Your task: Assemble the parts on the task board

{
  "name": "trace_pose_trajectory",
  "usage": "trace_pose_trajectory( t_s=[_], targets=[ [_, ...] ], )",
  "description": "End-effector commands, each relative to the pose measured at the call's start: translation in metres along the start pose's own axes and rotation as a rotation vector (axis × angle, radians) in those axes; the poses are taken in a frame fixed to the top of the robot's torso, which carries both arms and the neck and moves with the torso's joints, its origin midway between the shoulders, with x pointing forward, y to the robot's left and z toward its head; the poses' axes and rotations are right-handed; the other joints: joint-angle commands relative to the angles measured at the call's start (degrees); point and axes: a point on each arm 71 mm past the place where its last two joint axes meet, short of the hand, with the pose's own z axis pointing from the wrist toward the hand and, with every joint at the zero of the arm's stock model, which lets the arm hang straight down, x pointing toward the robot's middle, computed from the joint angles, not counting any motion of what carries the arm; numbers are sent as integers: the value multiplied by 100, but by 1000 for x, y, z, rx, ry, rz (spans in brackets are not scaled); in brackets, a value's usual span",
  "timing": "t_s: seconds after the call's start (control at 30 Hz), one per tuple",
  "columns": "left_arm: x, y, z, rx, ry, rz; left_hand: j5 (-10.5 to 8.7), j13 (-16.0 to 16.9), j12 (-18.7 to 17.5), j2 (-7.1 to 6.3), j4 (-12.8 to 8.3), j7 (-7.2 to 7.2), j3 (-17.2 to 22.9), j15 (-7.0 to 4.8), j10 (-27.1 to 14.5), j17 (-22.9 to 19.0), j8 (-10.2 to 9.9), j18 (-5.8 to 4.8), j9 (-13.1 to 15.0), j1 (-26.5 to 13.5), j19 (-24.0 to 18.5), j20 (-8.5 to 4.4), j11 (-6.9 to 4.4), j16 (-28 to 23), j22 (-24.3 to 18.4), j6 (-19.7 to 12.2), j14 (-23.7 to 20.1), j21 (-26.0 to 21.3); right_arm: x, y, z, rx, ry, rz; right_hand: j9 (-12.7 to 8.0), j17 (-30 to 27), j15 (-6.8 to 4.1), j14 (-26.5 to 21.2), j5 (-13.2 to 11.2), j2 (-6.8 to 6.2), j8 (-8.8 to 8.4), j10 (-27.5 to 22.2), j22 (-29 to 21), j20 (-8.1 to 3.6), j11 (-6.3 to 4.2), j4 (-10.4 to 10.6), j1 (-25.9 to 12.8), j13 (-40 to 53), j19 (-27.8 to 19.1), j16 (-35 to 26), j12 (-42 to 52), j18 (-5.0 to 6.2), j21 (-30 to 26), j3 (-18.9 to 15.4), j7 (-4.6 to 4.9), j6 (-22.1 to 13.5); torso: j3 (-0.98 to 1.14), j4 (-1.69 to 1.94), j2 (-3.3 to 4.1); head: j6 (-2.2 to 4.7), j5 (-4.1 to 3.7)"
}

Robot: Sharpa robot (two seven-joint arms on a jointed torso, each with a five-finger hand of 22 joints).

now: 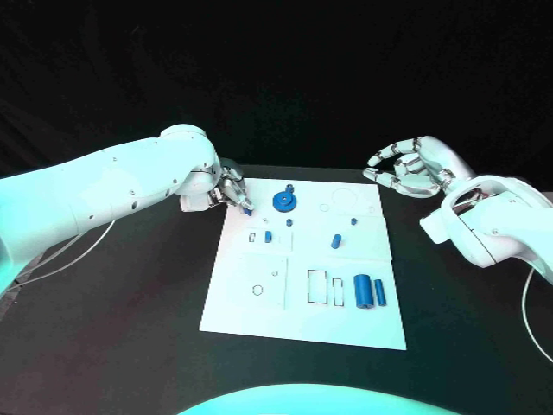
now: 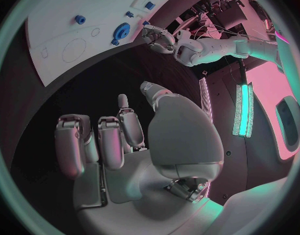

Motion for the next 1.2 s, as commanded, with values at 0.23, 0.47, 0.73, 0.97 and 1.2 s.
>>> trace_pose_trajectory(
  t_s=[0.23,0.47,0.73,0.97,1.2],
  targets=[
    [10,3,-24,65,-38,-68,28,91,104,-102,-835,-30,1016,-60,137,1321,170,-3,461,-173,11,-29,-37,-7,38,-7,560,17,0,-1,-1,-3,11,-3,10,524,-43,387,18,27,23,-24,1152,-47,-9,38,-14,89,268,-30,-12,67,-25,3,-1,-31,6,25,-7,-13,29],
    [22,3,-35,94,-108,-8,36,159,158,-183,-915,-48,1214,-78,212,1315,234,-10,486,-259,31,-41,-55,-11,76,23,559,37,0,-1,-1,-2,11,-3,10,524,-43,387,18,27,23,-24,1152,-47,-9,38,-14,89,268,-30,-12,67,-25,3,-1,-31,-3,14,-5,-26,59],
    [39,1,-33,107,-115,32,48,236,216,-240,-960,-67,1338,-94,292,1316,277,-19,497,-322,52,-50,-74,-9,118,57,560,60,0,-2,-1,-1,12,-2,10,524,-43,387,18,27,23,-24,1152,-47,-9,38,-14,89,268,-30,-12,67,-25,3,-1,-31,-8,8,0,-41,79],
    [51,-2,-27,101,-81,64,49,259,233,-262,-978,-73,1381,-99,315,1317,292,-20,501,-345,55,-53,-80,-9,124,68,560,63,1,-2,-1,1,15,-1,10,526,-43,388,29,29,26,-24,1152,-48,-9,47,-22,88,267,-30,-13,67,-26,-3,-1,-33,-2,-2,5,-60,83],
    [56,-4,-24,91,-58,85,55,270,242,-286,-995,-82,1448,-106,330,1314,325,-20,515,-390,57,-57,-88,-10,128,90,560,65,1,-3,-1,1,16,-1,10,526,-43,388,29,29,26,-24,1152,-48,-9,47,-22,88,267,-30,-13,67,-26,-3,-1,-33,2,8,2,-78,80]
  ],
)
